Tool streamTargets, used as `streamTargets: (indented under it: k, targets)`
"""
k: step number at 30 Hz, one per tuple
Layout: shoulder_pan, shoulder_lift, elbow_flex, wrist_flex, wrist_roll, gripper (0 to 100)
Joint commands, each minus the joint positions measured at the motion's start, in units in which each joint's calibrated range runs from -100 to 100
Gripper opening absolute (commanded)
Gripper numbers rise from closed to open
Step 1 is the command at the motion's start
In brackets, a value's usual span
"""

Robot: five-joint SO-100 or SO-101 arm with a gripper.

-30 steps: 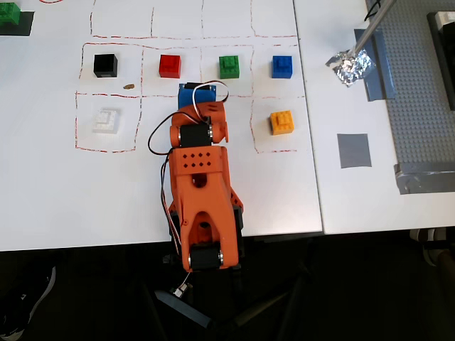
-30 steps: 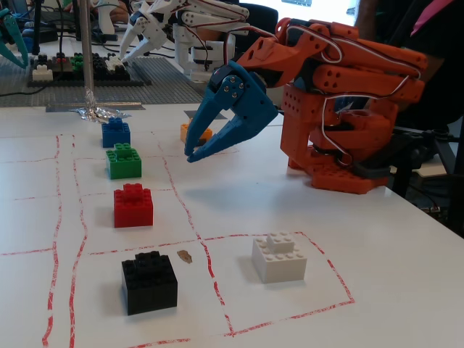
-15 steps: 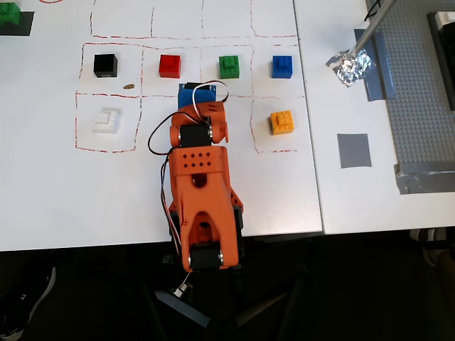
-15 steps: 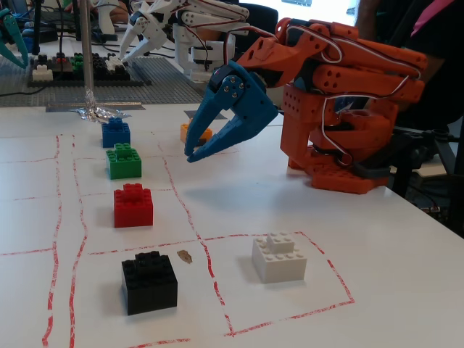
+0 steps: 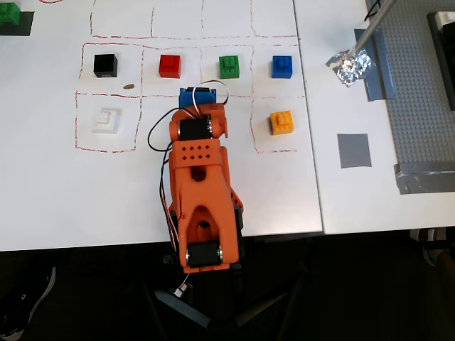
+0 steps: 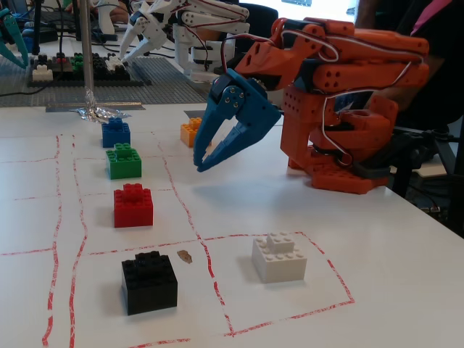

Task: Grab the block and put it in the grey marker

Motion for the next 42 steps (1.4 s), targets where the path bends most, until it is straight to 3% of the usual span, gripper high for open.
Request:
streamTargets:
  k: [1,23,35,42]
  targets:
    - [2.25,3.65,-11.09,1.48,-0.83,0]
    - [31.45,49.15,-65.21,30.95,-12.36,1]
    - [39.66,61.56,-71.56,35.44,-14.80,31]
    - [42.92,68.11,-73.92,33.80,-16.51,39]
